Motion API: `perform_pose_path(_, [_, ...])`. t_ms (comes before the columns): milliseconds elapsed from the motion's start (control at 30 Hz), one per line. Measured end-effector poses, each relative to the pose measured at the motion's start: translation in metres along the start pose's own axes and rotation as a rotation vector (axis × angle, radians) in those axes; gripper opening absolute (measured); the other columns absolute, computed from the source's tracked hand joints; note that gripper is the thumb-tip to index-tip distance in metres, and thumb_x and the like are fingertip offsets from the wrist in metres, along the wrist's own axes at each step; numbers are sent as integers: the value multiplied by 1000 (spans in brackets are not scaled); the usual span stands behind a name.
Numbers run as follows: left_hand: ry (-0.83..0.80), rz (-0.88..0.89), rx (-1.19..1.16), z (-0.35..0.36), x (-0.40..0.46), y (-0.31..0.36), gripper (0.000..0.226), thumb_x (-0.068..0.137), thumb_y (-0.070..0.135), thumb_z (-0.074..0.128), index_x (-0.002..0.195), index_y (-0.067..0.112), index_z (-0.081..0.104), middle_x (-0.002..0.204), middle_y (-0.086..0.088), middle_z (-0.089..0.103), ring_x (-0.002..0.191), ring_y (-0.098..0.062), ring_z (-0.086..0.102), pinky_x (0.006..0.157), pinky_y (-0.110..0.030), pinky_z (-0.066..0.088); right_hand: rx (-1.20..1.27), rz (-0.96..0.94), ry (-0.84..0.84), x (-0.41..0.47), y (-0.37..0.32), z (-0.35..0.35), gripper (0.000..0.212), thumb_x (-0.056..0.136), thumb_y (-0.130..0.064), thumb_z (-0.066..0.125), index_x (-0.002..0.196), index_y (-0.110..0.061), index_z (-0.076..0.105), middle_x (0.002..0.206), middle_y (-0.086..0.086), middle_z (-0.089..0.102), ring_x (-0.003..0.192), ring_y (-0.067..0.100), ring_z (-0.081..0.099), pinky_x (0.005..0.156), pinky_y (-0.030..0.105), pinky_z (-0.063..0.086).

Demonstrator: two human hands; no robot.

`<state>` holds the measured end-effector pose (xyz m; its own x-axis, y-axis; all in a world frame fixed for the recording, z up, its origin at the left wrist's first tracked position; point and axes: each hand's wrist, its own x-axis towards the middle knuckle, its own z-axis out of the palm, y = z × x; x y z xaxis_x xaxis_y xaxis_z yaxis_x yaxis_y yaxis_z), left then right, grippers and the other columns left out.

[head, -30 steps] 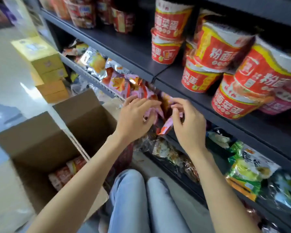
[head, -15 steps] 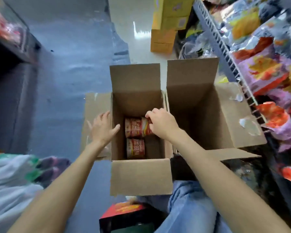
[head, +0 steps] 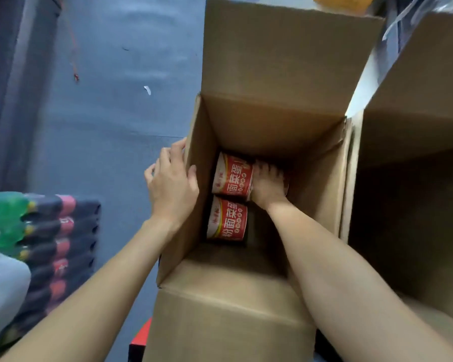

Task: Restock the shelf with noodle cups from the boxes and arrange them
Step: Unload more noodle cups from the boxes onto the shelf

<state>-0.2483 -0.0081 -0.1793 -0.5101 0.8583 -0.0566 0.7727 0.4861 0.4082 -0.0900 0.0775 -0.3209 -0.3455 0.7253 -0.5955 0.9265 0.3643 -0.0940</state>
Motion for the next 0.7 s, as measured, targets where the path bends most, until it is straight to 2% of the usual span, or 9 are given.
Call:
perform_pose_path(67, [17, 11, -12, 1, 2, 0, 42, 88, 7, 57, 129, 8, 48, 110, -13, 54, 102, -35, 54, 91, -48, 36, 89, 62, -51, 19, 1, 16, 104, 79, -33, 73, 152, -12, 2, 156, 16, 16, 143, 34, 18, 116, 47, 14])
perform_pose_path(133, [23, 42, -26, 2, 2, -3, 41, 86, 6, 57, 126, 7, 49, 108, -14, 55, 97, -37, 55, 86, -50, 39, 164, 112, -61, 35, 5, 31, 114, 74, -43, 76, 153, -18, -3, 157, 14, 12, 145, 33, 13, 117, 46, 9])
perform_pose_path(200, [13, 56, -57, 3, 2, -6, 40, 85, 9, 55, 124, 7, 49, 106, -14, 55, 95, -38, 56, 82, -51, 41, 111, 138, -75, 43, 13, 40, 109, 77, -47, 72, 152, -17, -2, 157, 15, 10, 145, 33, 12, 118, 46, 9])
perform_pose_path(333, [2, 38, -98, 2, 1, -4, 41, 83, 15, 49, 123, 9, 48, 108, -11, 54, 97, -35, 55, 79, -47, 41, -64, 99, -97, 48, 25, 39, 108, 76, -36, 75, 152, -13, 1, 156, 17, 16, 144, 32, 15, 116, 40, 14])
perform_pose_path(533, [6, 38, -79, 1, 1, 0, 42, 83, 15, 48, 124, 5, 48, 111, -14, 54, 100, -35, 54, 81, -50, 42, -21, 85, -87, 48, 33, 39, 115, 70, -38, 80, 152, -19, 2, 156, 16, 17, 143, 36, 17, 116, 48, 13])
perform_pose_path(700, [8, 50, -15, 1, 1, 1, 43, 84, 13, 50, 126, 5, 48, 112, -16, 54, 102, -38, 53, 83, -50, 41, -89, 103, -59, 28, 25, 34, 118, 65, -36, 84, 152, -17, 5, 152, 12, 25, 140, 30, 25, 115, 46, 17])
